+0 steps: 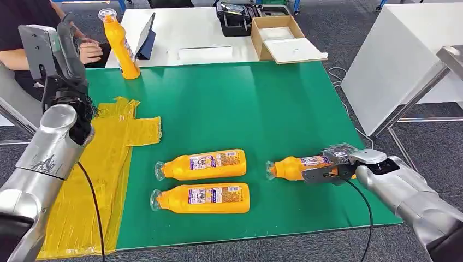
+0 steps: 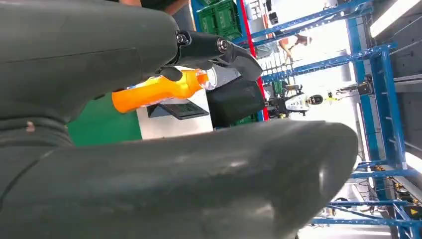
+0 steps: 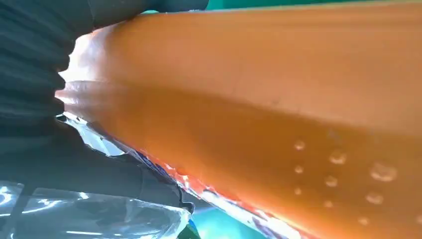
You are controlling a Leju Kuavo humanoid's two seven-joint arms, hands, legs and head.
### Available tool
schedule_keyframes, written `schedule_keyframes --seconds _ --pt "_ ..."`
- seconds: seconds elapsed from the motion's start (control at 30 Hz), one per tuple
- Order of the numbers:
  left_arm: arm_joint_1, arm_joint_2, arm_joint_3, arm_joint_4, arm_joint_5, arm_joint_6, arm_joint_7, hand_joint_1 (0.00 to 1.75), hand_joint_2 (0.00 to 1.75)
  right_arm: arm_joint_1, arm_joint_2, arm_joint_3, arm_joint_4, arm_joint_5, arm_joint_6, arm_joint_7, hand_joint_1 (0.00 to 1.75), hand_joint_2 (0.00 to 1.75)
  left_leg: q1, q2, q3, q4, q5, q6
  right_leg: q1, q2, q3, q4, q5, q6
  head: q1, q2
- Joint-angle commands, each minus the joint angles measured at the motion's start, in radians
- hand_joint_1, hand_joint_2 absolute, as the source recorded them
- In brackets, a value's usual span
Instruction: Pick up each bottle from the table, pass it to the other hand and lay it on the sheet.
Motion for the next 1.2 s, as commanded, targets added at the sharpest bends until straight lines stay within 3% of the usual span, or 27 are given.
schedule_keyframes --seconds 0.03,0.1,0.13,0.17,0.2,0.23,0.27,0.33,0.47,0.6,0.73,0.9,1.2 --pt "-0.053 -0.006 -0.028 0.066 0.005 -0.001 0.002 0.00 0.00 0.018 0.026 0.049 0.061 0.003 0.009 0.006 1.75 1.75 0.002 0.000 0.002 -0.001 0.000 -0.006 0.002 -0.001 0.004 -0.002 0.000 -0.002 0.000 0.000" --pt "-0.053 -0.006 -0.028 0.066 0.005 -0.001 0.002 0.00 0.00 0.018 0.026 0.049 0.061 0.003 0.009 0.006 1.75 1.75 0.002 0.000 0.002 0.000 0.000 -0.005 0.002 -0.001 0.003 -0.002 0.000 -0.002 0.000 0.000" --pt "-0.053 -0.006 -0.028 0.065 0.006 -0.001 0.003 0.00 1.75 0.012 0.080 0.026 0.140 0.036 0.001 -0.005 1.75 1.75 0.002 0.000 0.003 -0.001 0.000 -0.006 0.002 -0.001 0.004 -0.002 0.000 -0.002 0.000 0.000" --pt "0.094 -0.075 0.053 -0.216 0.168 -0.289 0.014 0.00 1.75 0.231 0.236 -0.351 -0.237 -0.341 -0.376 -0.299 1.75 1.75 0.002 0.001 0.003 -0.001 0.000 -0.007 0.002 -0.001 0.004 -0.003 0.000 -0.003 0.000 0.000" --pt "0.170 -0.115 0.036 -0.387 0.093 -0.198 0.102 0.00 1.75 0.240 0.241 -0.633 -0.614 -0.470 -0.462 0.003 1.75 1.75 0.004 0.005 0.005 -0.002 -0.001 -0.005 0.004 0.004 0.006 -0.006 0.002 -0.002 0.000 0.000" --pt "0.170 -0.115 0.036 -0.387 0.093 -0.198 0.102 0.00 1.75 0.240 0.241 -0.633 -0.614 -0.470 -0.462 0.003 1.75 1.75 0.004 0.009 0.006 -0.004 -0.001 -0.006 0.004 0.008 0.006 -0.007 0.003 -0.003 0.000 0.000" --pt "0.220 -0.125 -0.010 -0.512 0.055 -0.122 0.157 0.00 1.75 0.223 0.286 -0.628 -0.790 -0.418 -0.426 0.204 1.75 1.75 0.002 0.013 0.005 -0.004 -0.003 -0.008 0.002 0.011 0.003 -0.005 0.002 -0.004 0.001 0.000" --pt "0.220 -0.107 -0.026 -0.519 0.067 -0.109 0.159 0.00 1.75 0.256 0.318 -0.668 -0.787 -0.422 -0.392 0.186 1.75 1.75 0.002 0.016 0.000 0.003 -0.004 -0.007 0.004 0.014 0.001 0.003 0.001 -0.003 0.001 0.000" --pt "0.218 -0.117 -0.008 -0.501 0.079 -0.138 0.147 0.00 1.75 0.290 0.365 -0.708 -0.763 -0.414 -0.372 0.127 1.75 1.75 0.000 0.003 -0.008 0.000 0.000 -0.006 0.000 0.001 -0.011 0.001 0.002 -0.004 0.000 0.000" --pt "0.213 -0.124 0.000 -0.496 0.077 -0.144 0.148 0.00 1.75 0.291 0.377 -0.722 -0.763 -0.394 -0.358 0.120 1.75 1.75 0.003 -0.003 -0.006 0.001 -0.001 -0.007 -0.001 -0.004 -0.007 0.001 -0.001 -0.006 0.002 0.000" --pt "0.220 -0.125 0.012 -0.519 0.069 -0.145 0.152 0.00 1.75 0.293 0.395 -0.725 -0.790 -0.366 -0.342 0.148 1.75 1.75 0.002 0.003 -0.010 0.000 0.000 -0.007 0.002 0.000 -0.009 0.002 0.001 -0.005 0.002 0.000" --pt "0.281 -0.106 0.033 -0.580 0.067 -0.146 0.160 0.00 1.75 0.363 0.383 -0.738 -0.849 -0.354 -0.338 0.157 1.75 1.75 0.002 0.002 -0.006 -0.001 0.000 -0.009 0.002 0.000 -0.006 0.000 0.000 -0.006 0.001 0.000" --pt "0.297 -0.111 0.062 -0.588 0.048 -0.150 0.149 0.00 1.75 0.368 0.413 -0.751 -0.854 -0.329 -0.311 0.167 1.75 1.75 0.002 0.003 -0.007 -0.001 0.000 -0.009 0.002 0.001 -0.008 0.001 0.000 -0.006 0.002 0.000"
